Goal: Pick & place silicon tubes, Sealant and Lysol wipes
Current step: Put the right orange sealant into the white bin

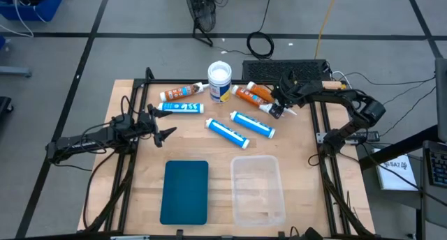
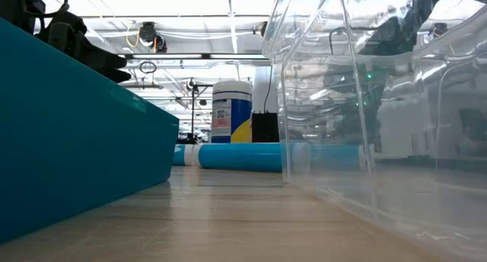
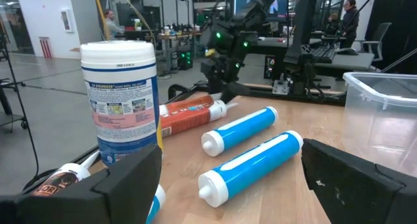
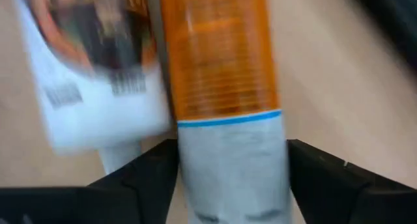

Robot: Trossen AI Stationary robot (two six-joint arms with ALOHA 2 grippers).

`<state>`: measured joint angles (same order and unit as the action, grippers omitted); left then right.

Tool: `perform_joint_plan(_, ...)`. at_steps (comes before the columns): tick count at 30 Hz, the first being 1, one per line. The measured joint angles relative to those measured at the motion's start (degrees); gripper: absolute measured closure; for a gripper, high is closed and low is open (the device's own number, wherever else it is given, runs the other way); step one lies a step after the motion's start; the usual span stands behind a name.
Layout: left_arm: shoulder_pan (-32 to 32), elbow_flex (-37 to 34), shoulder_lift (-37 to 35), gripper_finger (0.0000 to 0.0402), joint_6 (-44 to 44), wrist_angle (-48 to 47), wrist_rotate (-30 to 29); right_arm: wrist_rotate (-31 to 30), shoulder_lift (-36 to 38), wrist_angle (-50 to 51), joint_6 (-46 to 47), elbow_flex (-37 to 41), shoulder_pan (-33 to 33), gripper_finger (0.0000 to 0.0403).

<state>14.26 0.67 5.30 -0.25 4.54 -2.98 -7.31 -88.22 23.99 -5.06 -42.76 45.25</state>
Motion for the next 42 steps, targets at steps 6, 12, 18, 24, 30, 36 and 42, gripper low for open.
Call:
perform_joint_plan(6, 0.0, 0.0, 0.0, 0.0039, 0.0, 0.0, 0.0, -0.2, 0.2, -1.0, 1.8, 0.0, 0.0, 0.0109)
perform_joint_plan(12, 0.0, 0.0, 0.0, 0.0039, 0.0, 0.0, 0.0, 0.1, 0.1, -2.8, 1.8, 0.1, 0.0, 0.0128)
perform_joint_plan(18, 0.0, 0.0, 0.0, 0.0039, 0.0, 0.0, 0.0, 0.3, 0.1, -2.7, 1.3, 0.1, -0.1, 0.0182)
perform_joint_plan(24, 0.0, 0.0, 0.0, 0.0039, 0.0, 0.0, 0.0, 0.1, 0.1, -2.8, 1.2, 0.0, -0.1, 0.0193)
perform_joint_plan(30, 0.0, 0.0, 0.0, 0.0039, 0.0, 0.0, 0.0, 0.1, 0.1, -2.8, 1.2, 0.0, -0.1, 0.0184)
perform_joint_plan(36, 0.0, 0.0, 0.0, 0.0039, 0.0, 0.0, 0.0, 0.1, 0.1, -3.3, 1.2, 0.0, -0.1, 0.0192)
perform_joint_plan(42, 0.0, 0.0, 0.0, 0.0039, 0.0, 0.0, 0.0, 0.1, 0.1, -4.0, 1.2, 0.0, 0.0, 0.019)
